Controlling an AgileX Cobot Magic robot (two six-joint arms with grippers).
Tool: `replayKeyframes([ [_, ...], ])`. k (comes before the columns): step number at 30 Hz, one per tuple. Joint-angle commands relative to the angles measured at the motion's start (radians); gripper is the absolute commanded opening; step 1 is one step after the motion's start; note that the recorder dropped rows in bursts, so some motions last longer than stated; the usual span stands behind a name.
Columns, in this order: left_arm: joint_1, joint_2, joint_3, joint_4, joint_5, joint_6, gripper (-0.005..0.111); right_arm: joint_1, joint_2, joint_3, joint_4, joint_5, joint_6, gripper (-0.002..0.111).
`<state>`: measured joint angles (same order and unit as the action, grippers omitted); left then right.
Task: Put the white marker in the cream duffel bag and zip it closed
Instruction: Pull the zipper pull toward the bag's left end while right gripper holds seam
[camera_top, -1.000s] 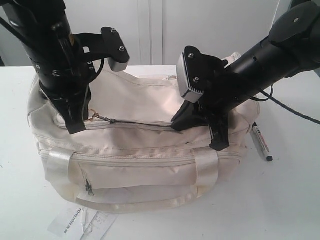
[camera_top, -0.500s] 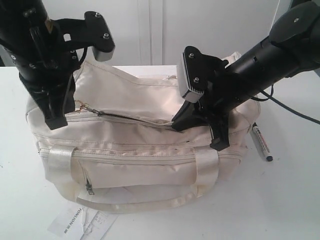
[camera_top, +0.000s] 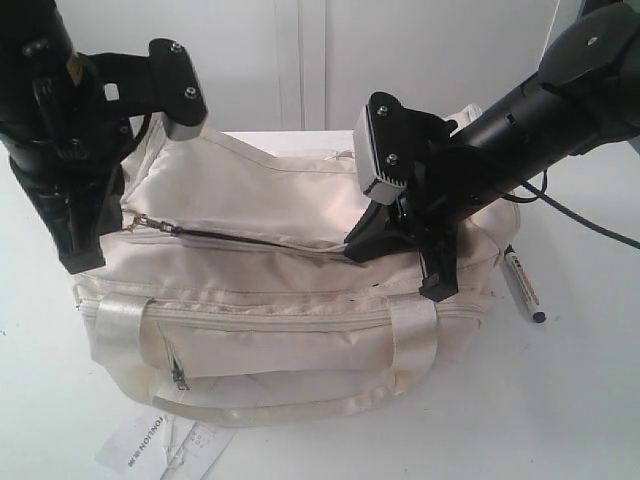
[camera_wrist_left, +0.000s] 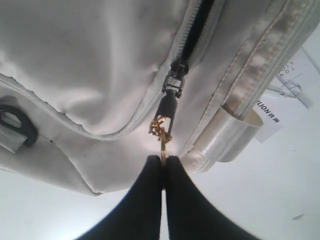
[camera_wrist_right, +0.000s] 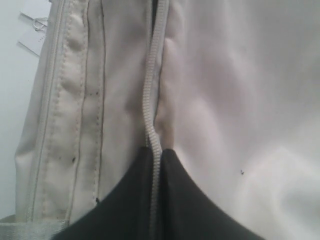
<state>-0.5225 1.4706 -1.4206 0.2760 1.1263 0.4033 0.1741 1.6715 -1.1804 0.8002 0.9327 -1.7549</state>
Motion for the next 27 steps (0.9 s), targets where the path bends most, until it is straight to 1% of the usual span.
replayKeyframes([
  [1,0.047,-0.041,0.005,0.019,0.095,-0.008,0.000,-0.005,-0.006,0.006,-0.035,-0.007,0.007,0.000],
  [3,0.075,-0.046,0.005,0.008,0.095,-0.008,0.000,-0.005,-0.006,0.006,-0.035,-0.007,0.007,0.000],
  [7,0.103,-0.051,0.005,-0.013,0.095,-0.008,0.000,-0.005,-0.006,0.006,-0.035,-0.007,0.007,0.000],
  [22,0.105,-0.051,0.005,0.018,0.095,-0.004,0.000,-0.005,-0.006,0.006,-0.035,-0.009,0.007,0.000],
  [27,0.154,-0.051,0.005,0.001,0.095,-0.004,0.000,-0.005,-0.006,0.006,-0.035,-0.009,0.007,0.000],
])
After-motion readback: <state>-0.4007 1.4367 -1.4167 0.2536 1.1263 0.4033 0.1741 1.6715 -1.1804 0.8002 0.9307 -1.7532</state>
